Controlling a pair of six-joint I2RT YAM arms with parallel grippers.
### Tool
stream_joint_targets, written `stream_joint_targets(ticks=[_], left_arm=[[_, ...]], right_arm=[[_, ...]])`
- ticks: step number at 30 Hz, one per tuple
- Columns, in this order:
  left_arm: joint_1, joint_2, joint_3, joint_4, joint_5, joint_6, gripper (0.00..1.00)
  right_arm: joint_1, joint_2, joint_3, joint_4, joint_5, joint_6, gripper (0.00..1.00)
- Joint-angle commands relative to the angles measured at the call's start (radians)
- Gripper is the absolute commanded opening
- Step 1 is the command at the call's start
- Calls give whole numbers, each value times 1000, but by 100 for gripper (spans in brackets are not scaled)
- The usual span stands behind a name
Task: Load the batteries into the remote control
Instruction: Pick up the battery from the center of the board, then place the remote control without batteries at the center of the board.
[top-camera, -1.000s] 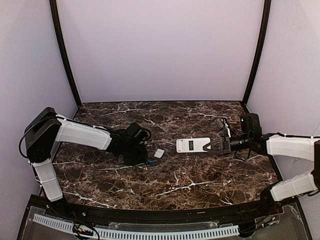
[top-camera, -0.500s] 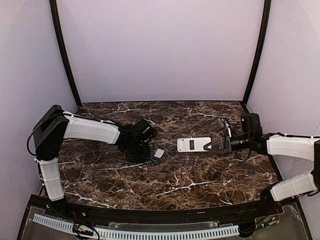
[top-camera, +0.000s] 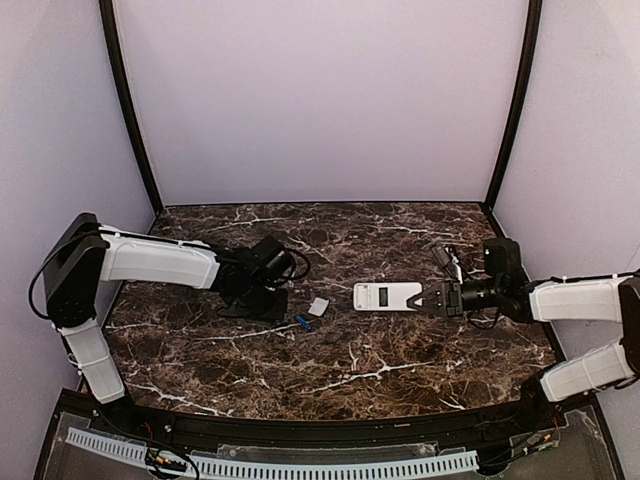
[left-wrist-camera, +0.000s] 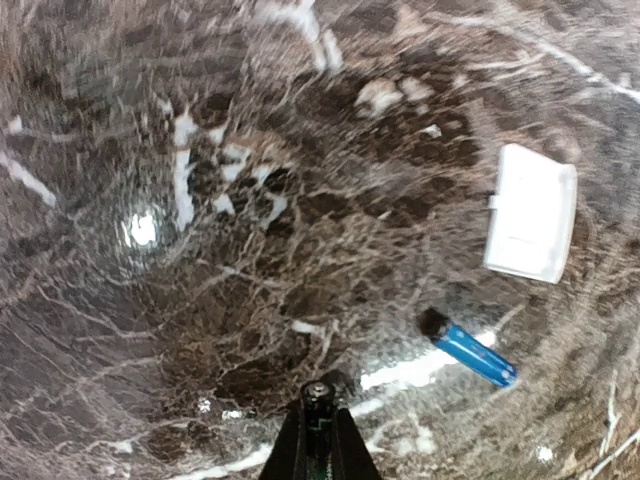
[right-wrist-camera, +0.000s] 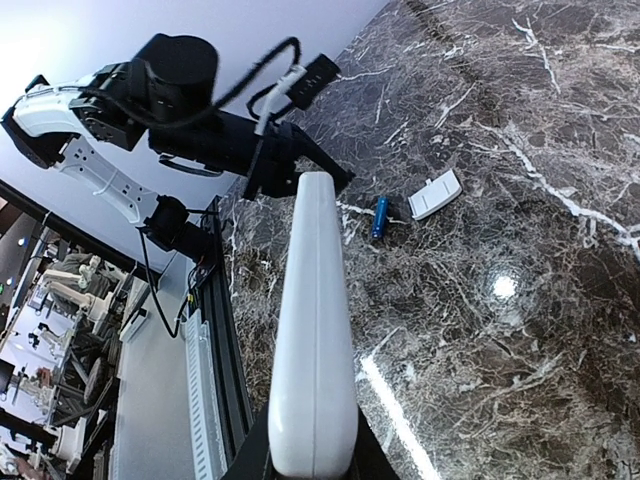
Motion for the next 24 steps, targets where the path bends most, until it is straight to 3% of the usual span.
stream_joint_targets(ticks=[1,4,20,24], left_arm=[[2,-230,-97,262,27,182,0],[1,-315,-186,415,67,229,0],[1,-353,-218,393,55,250,0],[1,-352,-219,397,51,251,1]], right_arm=[[23,28,-49,167,7,35,0],[56,50,-78,225,26,59,0],[239,300,-114,368,106,211,0],[266,347,-118,384,118,252,9]])
